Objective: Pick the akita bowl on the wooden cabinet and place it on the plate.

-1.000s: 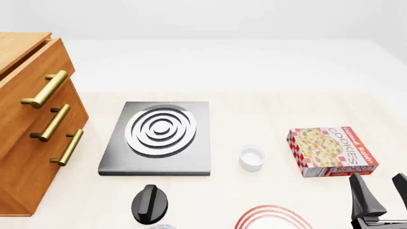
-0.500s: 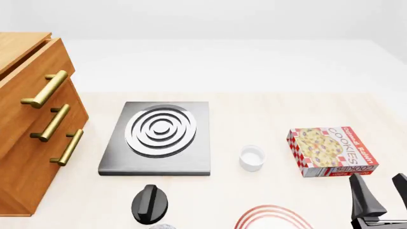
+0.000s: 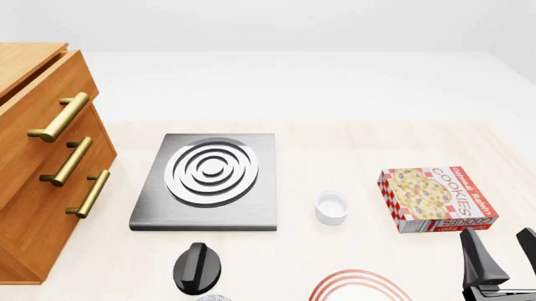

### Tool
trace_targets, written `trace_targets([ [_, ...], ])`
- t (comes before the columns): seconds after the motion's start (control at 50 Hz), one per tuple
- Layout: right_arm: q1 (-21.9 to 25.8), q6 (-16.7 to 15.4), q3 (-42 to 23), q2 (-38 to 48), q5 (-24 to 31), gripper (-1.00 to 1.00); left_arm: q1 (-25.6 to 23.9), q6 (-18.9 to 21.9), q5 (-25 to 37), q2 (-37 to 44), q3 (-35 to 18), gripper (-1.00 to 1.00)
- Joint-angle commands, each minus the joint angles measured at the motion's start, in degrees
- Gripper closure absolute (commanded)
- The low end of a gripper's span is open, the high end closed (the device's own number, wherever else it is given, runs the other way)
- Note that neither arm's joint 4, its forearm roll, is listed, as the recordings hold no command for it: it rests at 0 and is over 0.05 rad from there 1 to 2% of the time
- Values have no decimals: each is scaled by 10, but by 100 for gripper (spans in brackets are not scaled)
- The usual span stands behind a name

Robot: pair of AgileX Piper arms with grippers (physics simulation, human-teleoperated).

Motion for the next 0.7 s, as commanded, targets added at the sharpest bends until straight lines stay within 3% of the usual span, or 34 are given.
trace_targets([
  [0.02, 0, 0, 0, 0, 0, -100, 2, -4, -7, 14, 4, -100],
  [0.7, 0, 0, 0, 0, 0, -100, -4, -14, -48, 74, 15, -100],
])
